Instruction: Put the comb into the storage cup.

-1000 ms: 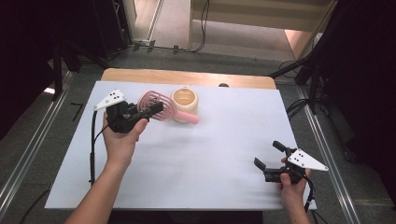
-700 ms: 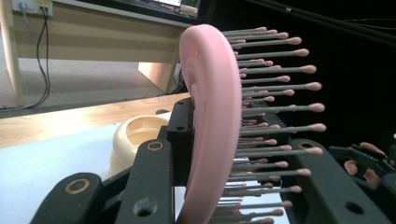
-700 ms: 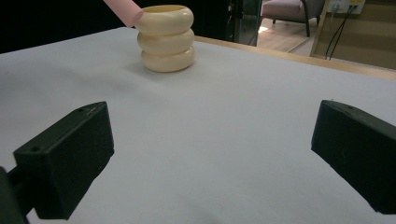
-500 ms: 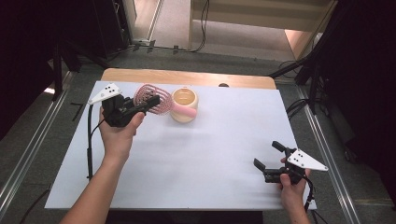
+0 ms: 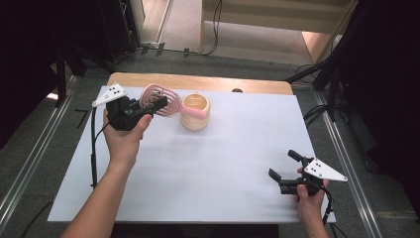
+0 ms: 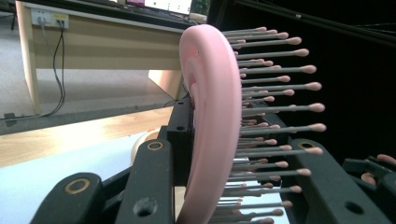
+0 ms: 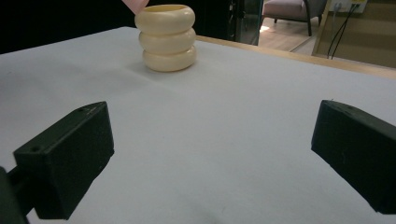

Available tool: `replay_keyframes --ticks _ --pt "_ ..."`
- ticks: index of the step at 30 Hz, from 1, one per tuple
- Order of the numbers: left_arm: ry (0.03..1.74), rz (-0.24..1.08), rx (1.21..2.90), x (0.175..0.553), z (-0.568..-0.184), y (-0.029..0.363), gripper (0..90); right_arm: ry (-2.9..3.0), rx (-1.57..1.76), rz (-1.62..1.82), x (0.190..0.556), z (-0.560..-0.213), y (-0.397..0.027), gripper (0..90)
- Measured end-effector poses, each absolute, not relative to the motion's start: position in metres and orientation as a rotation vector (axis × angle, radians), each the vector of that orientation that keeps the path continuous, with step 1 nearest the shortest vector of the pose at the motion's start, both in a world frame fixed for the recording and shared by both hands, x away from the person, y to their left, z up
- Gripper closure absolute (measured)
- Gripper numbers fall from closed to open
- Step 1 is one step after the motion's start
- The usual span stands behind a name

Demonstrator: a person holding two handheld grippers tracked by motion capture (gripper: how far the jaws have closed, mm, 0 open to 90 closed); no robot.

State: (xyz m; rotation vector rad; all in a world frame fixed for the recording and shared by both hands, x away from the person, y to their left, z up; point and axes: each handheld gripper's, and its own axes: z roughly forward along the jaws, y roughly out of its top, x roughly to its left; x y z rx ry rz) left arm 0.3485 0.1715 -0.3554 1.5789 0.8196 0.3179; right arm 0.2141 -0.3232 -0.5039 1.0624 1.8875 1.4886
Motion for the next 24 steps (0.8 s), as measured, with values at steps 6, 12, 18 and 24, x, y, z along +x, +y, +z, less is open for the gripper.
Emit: replay_keyframes --ticks 6,12,18,24 --pt "0.83 0.331 1.575 0.352 -0.354 0.173 66.2 1.89 1.061 1.493 0.214 -0.504 -0.323 0.0" --pt "0.836 0.335 1.567 0.355 -0.354 0.173 66.2 1.892 1.059 1.494 0.214 -0.505 -0.323 0.0" --pt "0.858 0.345 1.564 0.361 -0.355 0.174 66.2 1.893 1.057 1.498 0.214 -0.505 -0.323 0.0" --pt "0.872 0.353 1.554 0.366 -0.357 0.174 66.2 1.894 1.061 1.497 0.214 -0.505 -0.323 0.0"
